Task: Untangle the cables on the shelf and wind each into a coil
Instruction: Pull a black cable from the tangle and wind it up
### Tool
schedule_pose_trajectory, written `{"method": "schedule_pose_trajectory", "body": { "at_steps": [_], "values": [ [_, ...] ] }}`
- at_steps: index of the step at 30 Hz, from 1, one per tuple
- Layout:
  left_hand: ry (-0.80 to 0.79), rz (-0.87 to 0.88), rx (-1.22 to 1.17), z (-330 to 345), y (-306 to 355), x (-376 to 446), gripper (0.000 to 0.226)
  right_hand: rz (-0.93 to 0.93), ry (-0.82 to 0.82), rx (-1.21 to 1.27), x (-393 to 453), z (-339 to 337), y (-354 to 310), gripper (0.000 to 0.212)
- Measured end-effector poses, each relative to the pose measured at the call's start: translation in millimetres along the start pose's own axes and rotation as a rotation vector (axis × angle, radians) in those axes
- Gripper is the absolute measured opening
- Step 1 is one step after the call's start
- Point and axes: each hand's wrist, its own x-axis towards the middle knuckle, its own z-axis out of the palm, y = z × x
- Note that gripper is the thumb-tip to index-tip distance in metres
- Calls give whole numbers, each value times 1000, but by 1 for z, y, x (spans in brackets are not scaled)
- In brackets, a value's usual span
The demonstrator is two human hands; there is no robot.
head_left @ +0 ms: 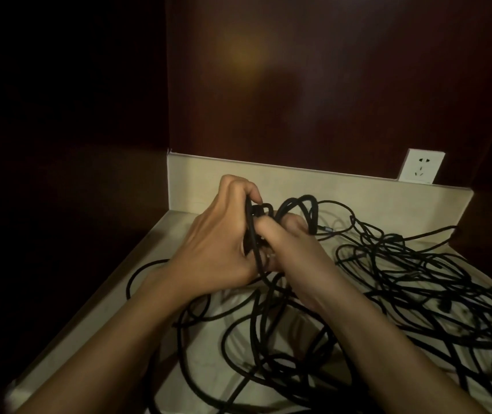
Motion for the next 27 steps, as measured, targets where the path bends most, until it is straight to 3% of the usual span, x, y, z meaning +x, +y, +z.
{"method": "schedule_pose_trajectory", "body": {
  "at_steps": [11,15,20,23,25,27],
  "values": [
    [-82,41,-71,3,-9,-5,55,104,-10,-21,10,-2,-1,16],
    [-79,64,-16,5,-7,-6,58,125,13,-119,20,-3,7,65],
    [-83,3,-283,0,-7,-11,36,55,-36,-234,22,-13,6,73],
    [100,-26,-402,5,-18,-16,19,65,-66,-129,23,-17,5,76],
    [148,-27,-447,8,-27,-21,15,65,-63,-70,23,-22,6,65],
    [138,-4,-450,8,-31,-25,15,43,-79,-41,22,-25,7,35]
  ]
}}
